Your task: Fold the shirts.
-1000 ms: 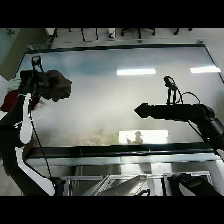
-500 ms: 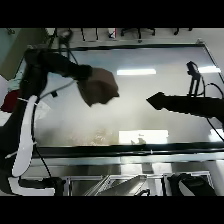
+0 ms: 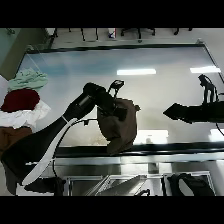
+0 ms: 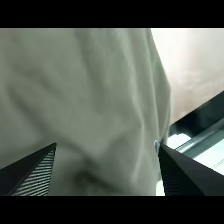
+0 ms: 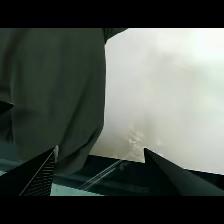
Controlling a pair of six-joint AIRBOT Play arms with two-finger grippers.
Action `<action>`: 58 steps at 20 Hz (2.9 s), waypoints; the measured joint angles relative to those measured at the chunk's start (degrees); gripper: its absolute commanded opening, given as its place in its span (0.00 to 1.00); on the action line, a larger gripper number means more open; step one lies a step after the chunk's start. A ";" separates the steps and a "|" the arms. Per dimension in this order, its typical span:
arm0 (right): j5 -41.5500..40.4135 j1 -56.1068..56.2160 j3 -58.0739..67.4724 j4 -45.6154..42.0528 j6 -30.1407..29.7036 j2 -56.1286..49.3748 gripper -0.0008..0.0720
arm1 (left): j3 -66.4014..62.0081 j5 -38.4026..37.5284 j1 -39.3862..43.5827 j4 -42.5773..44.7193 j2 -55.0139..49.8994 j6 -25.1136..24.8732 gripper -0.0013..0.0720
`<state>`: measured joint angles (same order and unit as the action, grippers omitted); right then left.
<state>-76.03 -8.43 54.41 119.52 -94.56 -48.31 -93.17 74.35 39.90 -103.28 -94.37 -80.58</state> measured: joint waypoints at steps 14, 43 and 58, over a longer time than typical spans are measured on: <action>19.28 20.31 -19.93 11.19 -2.62 -19.10 0.63 | 29.90 -14.64 -19.61 -10.60 6.86 -5.81 0.97; 10.10 5.29 37.70 13.66 -8.17 5.86 0.04 | -5.75 -22.32 -26.14 -18.56 41.29 -9.92 0.04; 14.99 9.05 13.42 13.05 -7.45 -11.98 0.04 | 3.50 -27.23 -26.36 -11.98 16.35 -10.21 0.04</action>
<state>-61.04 0.62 67.83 132.57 -102.02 -60.29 -89.67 47.11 13.54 -115.26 -78.02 -90.78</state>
